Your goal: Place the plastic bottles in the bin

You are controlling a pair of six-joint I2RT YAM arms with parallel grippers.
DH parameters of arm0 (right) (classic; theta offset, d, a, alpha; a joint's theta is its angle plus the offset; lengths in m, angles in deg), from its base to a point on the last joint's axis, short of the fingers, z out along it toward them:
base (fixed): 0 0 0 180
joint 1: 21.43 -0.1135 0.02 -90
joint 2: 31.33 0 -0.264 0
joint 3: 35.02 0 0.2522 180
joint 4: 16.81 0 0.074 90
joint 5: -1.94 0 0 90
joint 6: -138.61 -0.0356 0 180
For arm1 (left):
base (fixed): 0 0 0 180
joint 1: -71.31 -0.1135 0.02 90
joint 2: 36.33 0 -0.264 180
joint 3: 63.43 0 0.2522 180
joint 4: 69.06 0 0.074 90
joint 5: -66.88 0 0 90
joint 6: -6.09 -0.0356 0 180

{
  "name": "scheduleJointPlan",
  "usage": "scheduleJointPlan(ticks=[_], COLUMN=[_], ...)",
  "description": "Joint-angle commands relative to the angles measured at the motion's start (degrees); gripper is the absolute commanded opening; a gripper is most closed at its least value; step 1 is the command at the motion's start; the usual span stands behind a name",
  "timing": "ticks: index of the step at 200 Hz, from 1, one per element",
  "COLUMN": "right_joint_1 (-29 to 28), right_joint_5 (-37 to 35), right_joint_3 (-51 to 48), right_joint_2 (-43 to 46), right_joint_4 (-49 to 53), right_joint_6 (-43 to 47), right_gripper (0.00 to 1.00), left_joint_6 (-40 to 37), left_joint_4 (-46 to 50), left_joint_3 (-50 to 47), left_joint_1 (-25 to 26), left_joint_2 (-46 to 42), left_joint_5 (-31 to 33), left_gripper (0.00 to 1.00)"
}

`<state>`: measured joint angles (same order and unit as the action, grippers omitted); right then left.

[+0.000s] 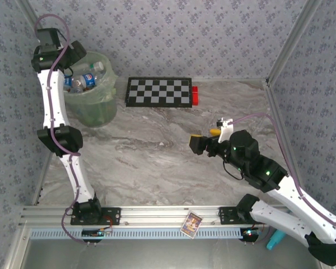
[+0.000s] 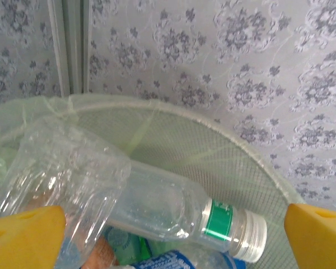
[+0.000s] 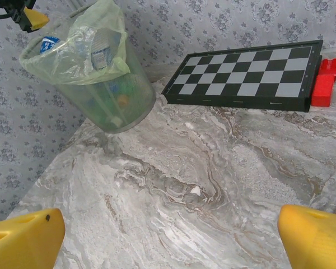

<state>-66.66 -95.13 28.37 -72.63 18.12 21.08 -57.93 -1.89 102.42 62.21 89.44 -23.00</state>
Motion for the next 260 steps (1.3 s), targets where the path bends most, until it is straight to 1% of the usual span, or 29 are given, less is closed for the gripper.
scheduleJointPlan(ticks=[1, 26, 52, 113, 136, 162, 209, 240, 260], right_joint_1=[0.3, 0.32, 0.34, 0.75, 0.94, 1.02, 1.2, 1.85, 2.66], right_joint_5=[-0.07, -0.05, 0.19, 1.08, 1.19, 0.92, 0.32, -0.99, -1.35], right_joint_3=[-0.5, -0.09, -0.09, -0.58, -0.93, -1.15, -1.26, -0.94, -0.64], right_joint_2=[0.51, 0.67, 0.95, 1.04, 1.14, 1.56, 1.75, 2.25, 2.45], right_joint_4=[-0.61, 0.64, 1.73, 1.64, 1.33, 1.16, 1.56, 2.37, 3.05], right_joint_6=[-0.71, -0.73, -0.63, -0.24, -0.5, -0.65, -0.51, 0.86, 1.59], right_gripper=[1.0, 1.0, 0.99, 0.99, 0.99, 0.99, 0.99, 1.0, 0.99], left_joint_6=[-0.33, 1.19, 2.64, 1.66, 0.58, 0.12, 2.44, 1.22, 0.0], left_joint_4=[-3.4, -2.73, -1.17, 3.33, 4.33, 4.22, -0.11, 0.13, 0.3], left_joint_3=[0.47, 1.77, 3.09, 2.86, 2.96, 3.37, 3.47, 3.11, 0.84], left_joint_1=[0.05, -1.24, -2.44, -2.07, -1.59, -1.28, -0.16, 3.24, 5.9], left_joint_2=[-2.01, -0.18, 1.82, 3.85, 3.93, 2.97, -2.18, -6.04, -9.19], left_joint_5=[3.75, 4.59, 2.78, -2.91, -2.94, -1.32, 2.47, 8.18, 11.08], left_gripper=[1.0, 1.0, 1.0, 1.0, 1.0, 1.0, 1.0, 1.0, 1.0])
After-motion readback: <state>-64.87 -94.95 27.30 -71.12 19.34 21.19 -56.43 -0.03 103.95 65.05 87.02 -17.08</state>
